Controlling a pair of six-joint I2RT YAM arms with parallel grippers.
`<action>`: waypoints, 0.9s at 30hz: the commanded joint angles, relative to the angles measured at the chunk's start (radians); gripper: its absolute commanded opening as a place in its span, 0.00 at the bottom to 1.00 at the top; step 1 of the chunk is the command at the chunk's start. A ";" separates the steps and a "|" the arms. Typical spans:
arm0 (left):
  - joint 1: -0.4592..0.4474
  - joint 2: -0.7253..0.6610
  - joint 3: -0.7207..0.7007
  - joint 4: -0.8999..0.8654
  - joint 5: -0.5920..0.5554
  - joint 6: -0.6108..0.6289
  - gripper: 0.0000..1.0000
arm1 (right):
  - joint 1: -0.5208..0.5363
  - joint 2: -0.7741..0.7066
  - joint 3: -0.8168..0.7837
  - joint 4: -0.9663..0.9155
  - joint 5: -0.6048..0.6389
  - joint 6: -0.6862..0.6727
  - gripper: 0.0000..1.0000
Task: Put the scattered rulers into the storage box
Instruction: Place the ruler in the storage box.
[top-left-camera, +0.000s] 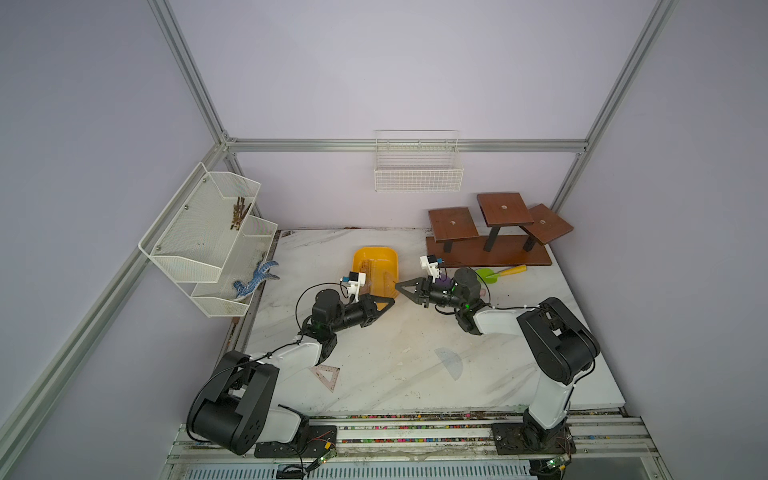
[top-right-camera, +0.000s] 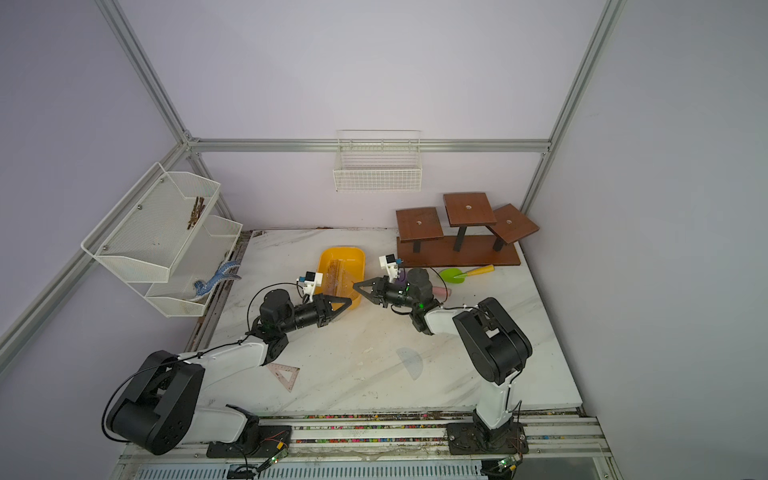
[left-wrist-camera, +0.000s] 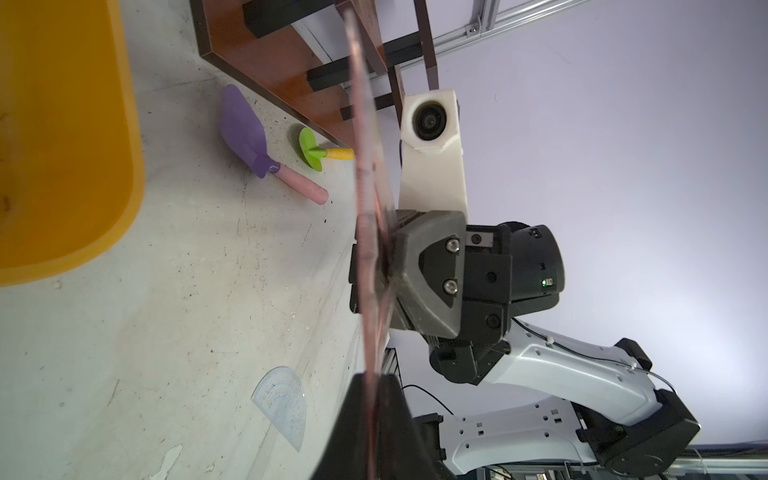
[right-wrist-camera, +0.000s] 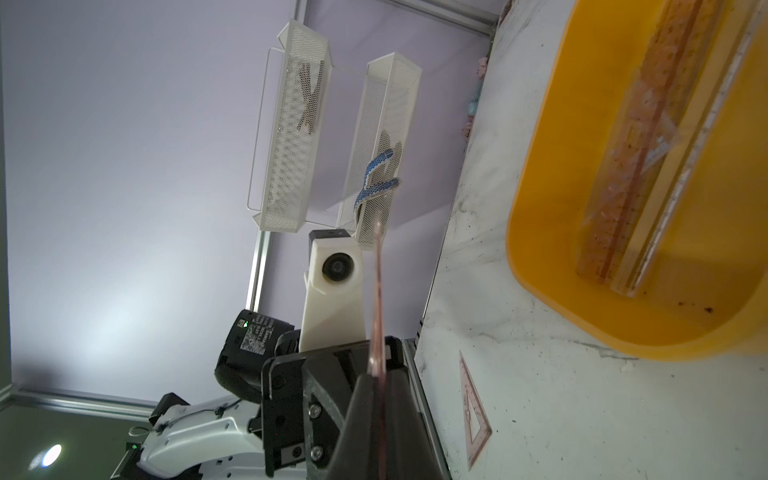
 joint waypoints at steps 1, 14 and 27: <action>0.074 0.001 0.027 -0.161 0.042 0.120 0.48 | 0.020 0.027 0.147 -0.359 0.118 -0.267 0.00; 0.187 -0.026 0.458 -1.174 -0.473 0.652 0.72 | 0.145 0.566 1.051 -1.072 0.545 -0.509 0.00; 0.187 0.008 0.454 -1.179 -0.452 0.654 0.72 | 0.169 0.710 1.201 -1.117 0.545 -0.509 0.15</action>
